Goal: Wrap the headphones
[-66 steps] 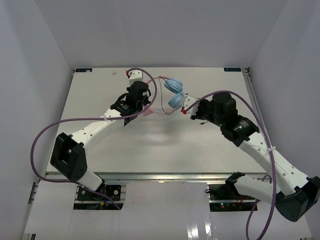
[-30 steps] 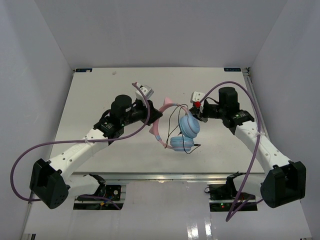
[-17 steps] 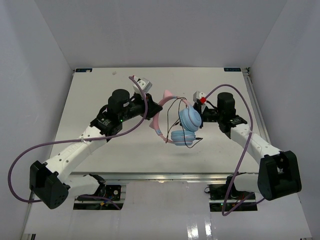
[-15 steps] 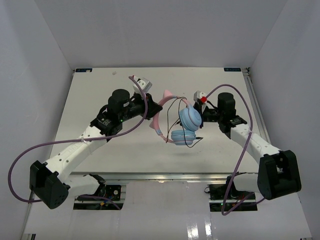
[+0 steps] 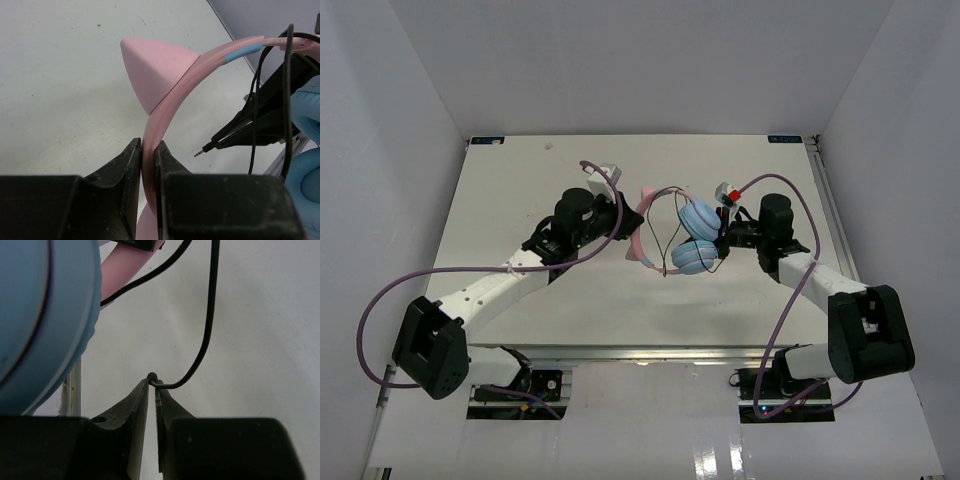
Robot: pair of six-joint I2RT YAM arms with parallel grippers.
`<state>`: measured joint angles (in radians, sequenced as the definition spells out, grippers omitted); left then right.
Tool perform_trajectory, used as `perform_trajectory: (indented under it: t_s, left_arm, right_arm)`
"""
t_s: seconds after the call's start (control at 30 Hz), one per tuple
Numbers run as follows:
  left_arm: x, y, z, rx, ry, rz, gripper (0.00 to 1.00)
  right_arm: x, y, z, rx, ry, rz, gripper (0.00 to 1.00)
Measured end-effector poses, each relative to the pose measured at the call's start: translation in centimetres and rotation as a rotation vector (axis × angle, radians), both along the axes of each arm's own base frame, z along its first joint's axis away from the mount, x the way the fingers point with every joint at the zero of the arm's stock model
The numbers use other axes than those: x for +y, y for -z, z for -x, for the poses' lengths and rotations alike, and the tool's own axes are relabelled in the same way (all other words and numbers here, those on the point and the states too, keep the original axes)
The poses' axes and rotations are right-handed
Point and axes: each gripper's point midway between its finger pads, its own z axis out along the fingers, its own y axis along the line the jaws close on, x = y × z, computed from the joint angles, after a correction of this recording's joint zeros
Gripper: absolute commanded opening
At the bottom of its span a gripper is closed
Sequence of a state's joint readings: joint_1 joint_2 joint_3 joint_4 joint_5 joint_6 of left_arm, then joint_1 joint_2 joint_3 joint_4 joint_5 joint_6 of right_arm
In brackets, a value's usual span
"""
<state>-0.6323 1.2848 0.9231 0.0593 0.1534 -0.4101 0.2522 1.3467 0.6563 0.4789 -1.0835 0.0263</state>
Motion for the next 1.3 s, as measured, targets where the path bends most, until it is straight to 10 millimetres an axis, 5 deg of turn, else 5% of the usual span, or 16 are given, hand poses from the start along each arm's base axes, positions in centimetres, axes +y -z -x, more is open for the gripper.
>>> perform_trajectory:
  t_s: [0.43, 0.9, 1.1, 1.3]
  left_arm:
    - [0.5, 3.2, -2.0, 0.088, -0.147, 0.057, 0.0]
    - [1.8, 16.6, -2.5, 0.427, -0.344, -0.003, 0.0]
    - [2.4, 19.7, -2.0, 0.544, -0.425, -0.031, 0.0]
    - [2.7, 20.4, -2.9, 0.6, -0.501, -0.071, 0.0]
  right_arm:
    - [-1.2, 4.2, -1.7, 0.177, 0.057, -0.007, 0.12]
    - [-0.9, 12.4, -2.0, 0.535, 0.061, 0.026, 0.11]
    - [-1.0, 13.7, -2.5, 0.614, 0.074, 0.023, 0.11]
    - [-1.8, 14.7, -3.3, 0.667, 0.11, 0.013, 0.14]
